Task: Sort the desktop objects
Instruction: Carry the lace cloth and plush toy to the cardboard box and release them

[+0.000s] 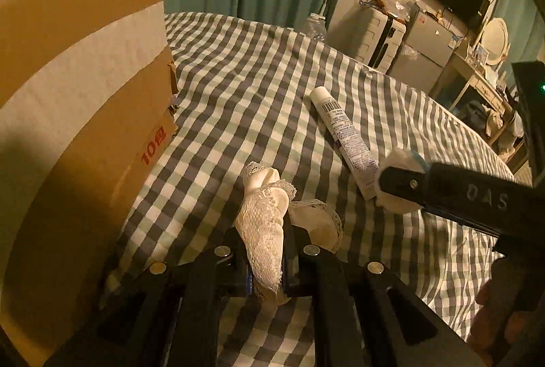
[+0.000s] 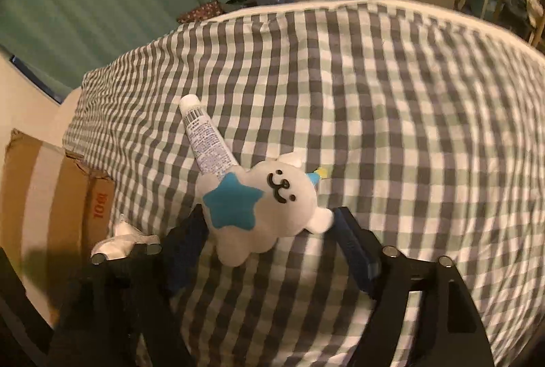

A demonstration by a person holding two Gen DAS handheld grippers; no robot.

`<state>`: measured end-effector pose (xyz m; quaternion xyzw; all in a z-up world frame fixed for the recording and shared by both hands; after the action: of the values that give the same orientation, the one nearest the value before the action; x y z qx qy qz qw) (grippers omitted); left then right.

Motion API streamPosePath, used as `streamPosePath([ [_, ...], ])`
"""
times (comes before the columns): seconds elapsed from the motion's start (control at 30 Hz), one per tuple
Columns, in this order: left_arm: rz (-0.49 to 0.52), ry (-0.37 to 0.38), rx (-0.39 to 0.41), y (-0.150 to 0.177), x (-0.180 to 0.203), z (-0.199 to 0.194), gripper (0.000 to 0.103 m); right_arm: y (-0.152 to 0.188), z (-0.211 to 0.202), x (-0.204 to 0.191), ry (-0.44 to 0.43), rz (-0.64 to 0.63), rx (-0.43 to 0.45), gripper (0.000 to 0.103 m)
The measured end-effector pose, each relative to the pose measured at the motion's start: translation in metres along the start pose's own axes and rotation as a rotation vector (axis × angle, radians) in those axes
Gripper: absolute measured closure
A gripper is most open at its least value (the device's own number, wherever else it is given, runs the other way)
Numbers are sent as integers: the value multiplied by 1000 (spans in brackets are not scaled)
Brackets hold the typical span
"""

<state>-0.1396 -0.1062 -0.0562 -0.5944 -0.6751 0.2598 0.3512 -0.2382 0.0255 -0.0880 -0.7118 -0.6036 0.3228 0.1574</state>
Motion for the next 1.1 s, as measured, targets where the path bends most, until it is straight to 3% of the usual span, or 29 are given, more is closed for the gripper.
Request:
streamPosePath([
  [0.33, -2, 18, 5, 4, 11, -34, 93, 14, -73, 23, -3, -26, 31, 30],
  [0.63, 4, 63, 116, -34, 29, -117, 93, 17, -165, 13, -28, -28, 69, 30],
  [0.77, -13, 50, 250, -75, 16, -176, 93, 3, -207, -24, -79, -55, 120, 30],
  [0.87, -30, -35, 334, -106, -19, -215, 93, -9, -231, -72, -139, -122, 151, 30],
  [0.97, -75, -143, 368, -116, -73, -239, 93, -16, -240, -132, -220, -182, 168, 30],
  [1.1, -162, -257, 329, -105, -143, -232, 93, -19, -223, -200, -304, -224, 141, 30],
])
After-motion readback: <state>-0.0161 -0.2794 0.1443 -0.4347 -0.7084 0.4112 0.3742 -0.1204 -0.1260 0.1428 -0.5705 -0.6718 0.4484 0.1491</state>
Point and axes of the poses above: each gripper's, at about its wrist camera, not at the fingertips, and z roughly the way its jaws point, x to its right, y to its underside, the point moved 7 cm from there along z, roughly the way its jaws point, and after that the axes turned 14 degrees about x, right-handed, at the moved point
